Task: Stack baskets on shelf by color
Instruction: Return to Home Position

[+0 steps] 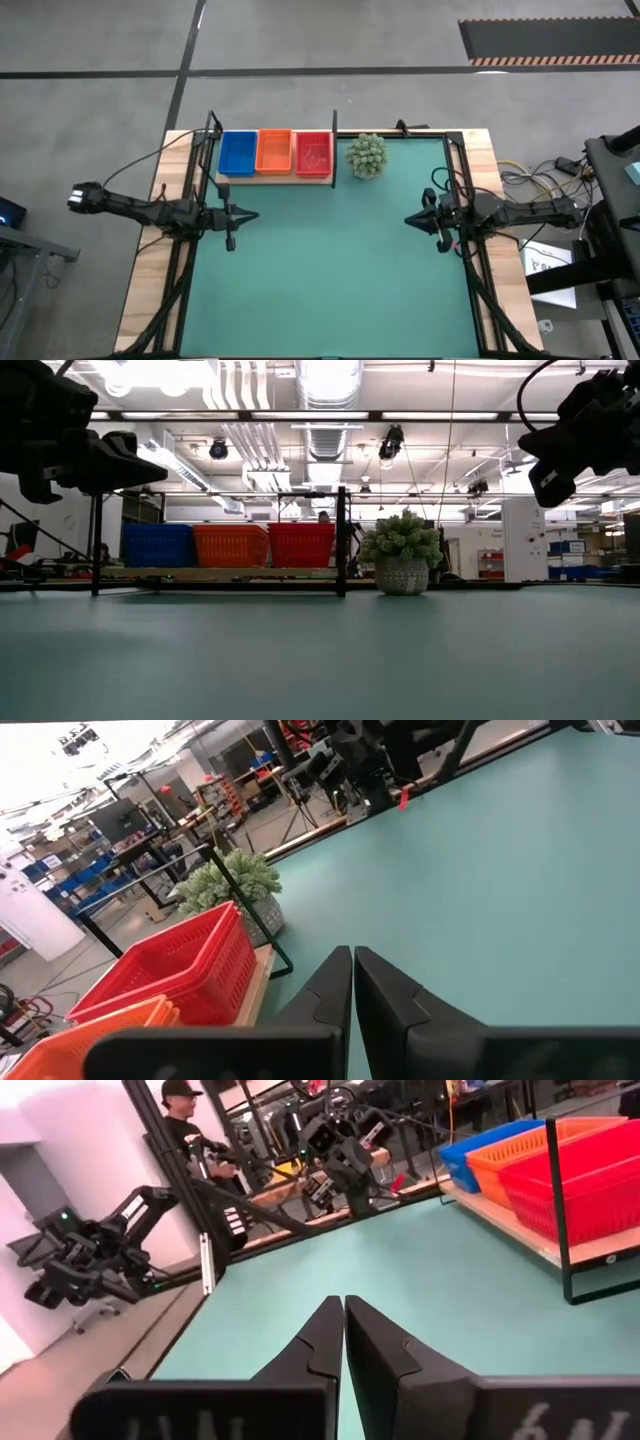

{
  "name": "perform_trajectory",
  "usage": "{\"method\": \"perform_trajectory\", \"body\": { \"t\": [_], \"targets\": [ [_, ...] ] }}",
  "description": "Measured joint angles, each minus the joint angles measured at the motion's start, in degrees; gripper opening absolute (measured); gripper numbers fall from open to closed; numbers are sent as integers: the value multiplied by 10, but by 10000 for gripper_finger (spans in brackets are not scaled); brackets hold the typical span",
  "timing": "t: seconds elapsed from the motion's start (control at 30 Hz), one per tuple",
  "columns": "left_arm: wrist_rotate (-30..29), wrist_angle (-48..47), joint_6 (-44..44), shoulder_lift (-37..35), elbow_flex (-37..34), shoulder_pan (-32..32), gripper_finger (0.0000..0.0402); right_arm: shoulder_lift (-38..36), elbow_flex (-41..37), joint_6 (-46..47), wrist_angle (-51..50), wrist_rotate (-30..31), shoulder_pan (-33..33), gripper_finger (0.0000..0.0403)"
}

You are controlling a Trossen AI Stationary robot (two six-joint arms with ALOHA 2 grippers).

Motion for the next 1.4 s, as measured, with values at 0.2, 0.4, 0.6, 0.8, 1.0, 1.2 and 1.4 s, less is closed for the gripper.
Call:
{"method": "perform_trajectory", "body": {
  "t": [0.2,0.4,0.6,0.8,1.0,1.2,1.4],
  "targets": [
    [0,0,0,8,0,0,0,2,0,-18,-2,0,0,9],
    [0,0,0,11,0,0,0,2,0,-17,-2,0,0,9],
    [0,0,0,12,-1,0,0,2,0,-17,-2,0,0,9],
    [0,0,0,11,-1,0,0,2,0,-17,-2,0,0,9],
    [0,0,0,11,-1,0,0,2,0,-17,-2,0,0,9],
    [0,0,0,11,-1,0,0,2,0,-18,-2,0,0,9],
    [0,0,0,11,-1,0,0,2,0,-18,-2,0,0,9]
  ]
}}
